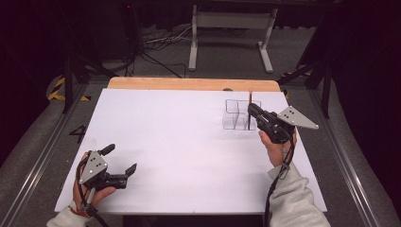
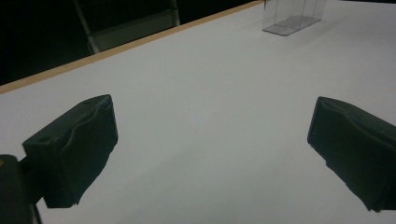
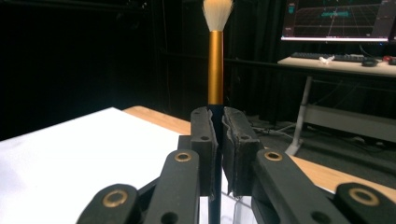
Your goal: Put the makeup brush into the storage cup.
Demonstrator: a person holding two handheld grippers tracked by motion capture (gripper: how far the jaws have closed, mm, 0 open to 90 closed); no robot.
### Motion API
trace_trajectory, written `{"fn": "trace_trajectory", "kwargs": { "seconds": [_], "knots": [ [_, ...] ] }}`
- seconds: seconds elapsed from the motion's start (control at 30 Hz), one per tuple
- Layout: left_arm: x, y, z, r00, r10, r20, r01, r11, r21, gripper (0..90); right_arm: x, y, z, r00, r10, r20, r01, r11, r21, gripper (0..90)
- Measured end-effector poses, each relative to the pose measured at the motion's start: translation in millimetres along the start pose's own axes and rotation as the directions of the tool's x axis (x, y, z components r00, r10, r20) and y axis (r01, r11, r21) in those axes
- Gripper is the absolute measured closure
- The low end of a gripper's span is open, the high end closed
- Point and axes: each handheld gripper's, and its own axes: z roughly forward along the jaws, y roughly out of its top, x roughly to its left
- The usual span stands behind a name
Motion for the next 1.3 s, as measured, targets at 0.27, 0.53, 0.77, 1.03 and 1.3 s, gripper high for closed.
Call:
{"fn": "trace_trajectory", "kwargs": {
  "seconds": [0.27,0.53,0.77,1.03,1.3],
  "knots": [
    [-1.2,-0.5,2.5,1.0,0.008,0.001,-0.008,0.9999,0.007,2.6,-5.6,-0.7,7.9,1.0,0.007,0.004,-0.007,0.999,-0.044,83.8],
    [-2.3,-1.0,4.0,1.0,0.009,0.004,-0.009,0.9999,0.012,2.9,-12.5,4.9,15.8,0.9988,0.004,0.049,-0.001,0.998,-0.059,83.8],
    [-2.8,-0.7,3.1,1.0,0.009,0.001,-0.009,0.9999,0.013,2.9,-16.0,6.8,22.0,0.9979,0.019,0.063,-0.015,0.997,-0.071,83.9],
    [-3.3,-1.3,2.8,1.0,0.008,0.004,-0.008,0.9999,0.009,3.1,-23.6,18.2,33.8,0.996,0.033,0.083,-0.025,0.996,-0.091,83.8],
    [-3.6,-1.4,1.9,0.9999,0.011,0.0,-0.011,0.9999,0.007,3.3,-37.7,21.1,47.7,0.9921,0.063,0.108,-0.052,0.994,-0.096,83.9]
  ]
}}
